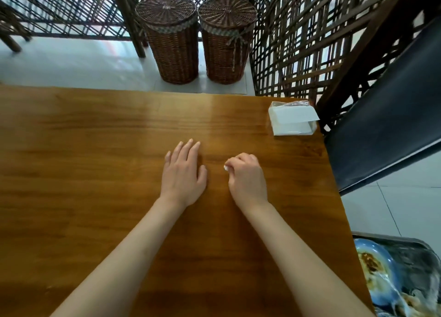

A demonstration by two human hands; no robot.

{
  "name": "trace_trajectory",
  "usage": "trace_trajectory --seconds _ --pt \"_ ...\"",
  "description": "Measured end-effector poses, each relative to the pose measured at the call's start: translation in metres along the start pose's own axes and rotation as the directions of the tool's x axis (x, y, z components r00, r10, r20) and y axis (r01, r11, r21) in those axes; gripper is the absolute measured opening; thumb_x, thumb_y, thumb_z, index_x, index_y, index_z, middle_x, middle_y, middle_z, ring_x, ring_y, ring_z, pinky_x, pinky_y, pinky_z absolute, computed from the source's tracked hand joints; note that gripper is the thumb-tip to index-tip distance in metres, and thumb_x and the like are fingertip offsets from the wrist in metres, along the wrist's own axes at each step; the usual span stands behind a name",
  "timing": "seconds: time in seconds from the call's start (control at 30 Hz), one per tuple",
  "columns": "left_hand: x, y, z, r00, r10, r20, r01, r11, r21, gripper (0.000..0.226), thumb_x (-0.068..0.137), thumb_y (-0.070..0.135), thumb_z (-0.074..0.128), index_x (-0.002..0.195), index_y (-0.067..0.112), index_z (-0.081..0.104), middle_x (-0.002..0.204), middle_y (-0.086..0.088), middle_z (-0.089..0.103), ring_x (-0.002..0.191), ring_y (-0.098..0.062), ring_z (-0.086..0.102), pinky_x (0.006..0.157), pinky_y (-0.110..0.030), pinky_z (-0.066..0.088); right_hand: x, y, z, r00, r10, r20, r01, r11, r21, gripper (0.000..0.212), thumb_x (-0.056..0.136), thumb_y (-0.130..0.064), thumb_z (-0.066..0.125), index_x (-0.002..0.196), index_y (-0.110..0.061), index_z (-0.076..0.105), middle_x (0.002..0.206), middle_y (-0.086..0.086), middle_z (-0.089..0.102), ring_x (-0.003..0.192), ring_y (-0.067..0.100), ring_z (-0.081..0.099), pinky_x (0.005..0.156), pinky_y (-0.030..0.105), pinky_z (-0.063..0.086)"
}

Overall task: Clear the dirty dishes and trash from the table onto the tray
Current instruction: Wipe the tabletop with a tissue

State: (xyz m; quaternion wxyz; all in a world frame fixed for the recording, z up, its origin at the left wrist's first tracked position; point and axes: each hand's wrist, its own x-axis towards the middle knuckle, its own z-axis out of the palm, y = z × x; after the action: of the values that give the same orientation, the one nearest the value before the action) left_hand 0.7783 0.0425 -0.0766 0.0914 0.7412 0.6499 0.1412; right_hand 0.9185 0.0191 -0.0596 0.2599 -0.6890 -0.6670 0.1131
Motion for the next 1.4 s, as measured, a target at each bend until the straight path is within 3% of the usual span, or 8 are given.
trace_trajectory --seconds 0.2,0.4,0.47,0.6,0.73,0.97,1.17,1.4 --pt "0.020 0.004 0.018 0.999 -0.017 0.042 0.017 1.000 0.014 0.057 0.094 0.035 0.038 0.146 0.017 0.027 0.154 -0.001 0.025 0.143 -0.019 0.015 0.116 -0.042 0.009 0.041 0.002 0.020 0.998 -0.062 0.000 0.062 0.998 -0.034 0.012 0.086 -0.005 0.062 0.092 -0.008 0.072 0.093 0.007 0.067 0.088 0.018 0.058 0.068 0.020 0.045" --pt "0.019 -0.002 0.024 0.999 -0.007 0.035 0.007 1.000 -0.006 0.058 0.093 0.033 0.038 0.147 0.016 0.025 0.155 0.000 0.022 0.144 -0.017 0.012 0.116 -0.042 0.008 0.059 0.013 0.032 0.976 -0.194 0.102 0.203 0.976 -0.084 0.013 0.087 -0.004 0.059 0.082 -0.004 0.072 0.081 0.008 0.063 0.081 0.020 0.055 0.063 0.030 0.052" --pt "0.019 -0.002 0.025 0.999 -0.001 0.036 0.002 1.000 -0.006 0.058 0.094 0.034 0.037 0.148 0.017 0.024 0.155 0.000 0.021 0.144 -0.017 0.011 0.116 -0.041 0.007 0.059 0.014 0.033 0.982 -0.166 0.087 0.174 0.980 -0.094 0.013 0.086 -0.004 0.060 0.082 -0.005 0.072 0.081 0.008 0.063 0.081 0.019 0.055 0.063 0.028 0.051" --pt "0.017 -0.003 0.025 0.998 -0.009 0.058 0.009 1.000 0.006 0.058 0.095 0.036 0.033 0.149 0.018 0.020 0.156 0.001 0.018 0.144 -0.016 0.008 0.116 -0.039 0.005 0.070 0.040 0.019 0.999 0.039 0.001 -0.039 0.992 -0.121 0.017 0.090 -0.006 0.055 0.096 -0.009 0.071 0.093 0.005 0.064 0.091 0.016 0.053 0.068 0.017 0.041" --pt "0.016 -0.003 0.022 0.995 -0.021 0.094 0.020 1.000 0.007 0.058 0.097 0.036 0.031 0.150 0.018 0.015 0.157 0.002 0.012 0.145 -0.016 0.002 0.117 -0.040 0.003 0.069 0.054 0.001 0.995 0.098 0.033 -0.093 0.986 -0.137 0.020 0.093 -0.010 0.053 0.101 -0.009 0.071 0.097 0.006 0.064 0.093 0.017 0.054 0.073 0.021 0.045" --pt "-0.050 0.014 0.006 0.998 0.039 0.059 -0.038 0.999 -0.019 0.062 0.091 0.041 0.025 0.149 0.020 0.017 0.156 0.005 0.014 0.141 -0.008 -0.004 0.113 -0.037 -0.006 -0.012 0.052 -0.032 0.996 0.078 0.033 -0.076 0.994 -0.073 0.018 0.091 -0.008 0.055 0.098 -0.010 0.071 0.099 0.005 0.067 0.096 0.014 0.057 0.075 0.015 0.041" --pt "-0.105 0.038 -0.010 0.997 0.043 0.068 -0.042 0.999 -0.020 0.060 0.092 0.038 0.031 0.148 0.019 0.020 0.155 0.002 0.019 0.144 -0.016 0.007 0.112 -0.038 -0.003 -0.091 0.036 -0.068 0.996 0.090 0.020 -0.089 0.996 -0.031 0.014 0.089 -0.008 0.058 0.093 -0.010 0.072 0.093 0.004 0.068 0.090 0.015 0.059 0.070 0.015 0.042" --pt "-0.183 0.063 -0.041 0.995 0.031 0.097 -0.025 0.997 -0.070 0.059 0.095 0.033 0.040 0.148 0.016 0.020 0.155 0.000 0.019 0.144 -0.018 0.005 0.112 -0.039 -0.001 -0.190 0.022 -0.118 0.988 0.149 0.051 -0.148 0.989 -0.024 0.012 0.089 -0.010 0.058 0.091 -0.013 0.070 0.089 -0.001 0.065 0.084 0.011 0.058 0.067 0.017 0.047"
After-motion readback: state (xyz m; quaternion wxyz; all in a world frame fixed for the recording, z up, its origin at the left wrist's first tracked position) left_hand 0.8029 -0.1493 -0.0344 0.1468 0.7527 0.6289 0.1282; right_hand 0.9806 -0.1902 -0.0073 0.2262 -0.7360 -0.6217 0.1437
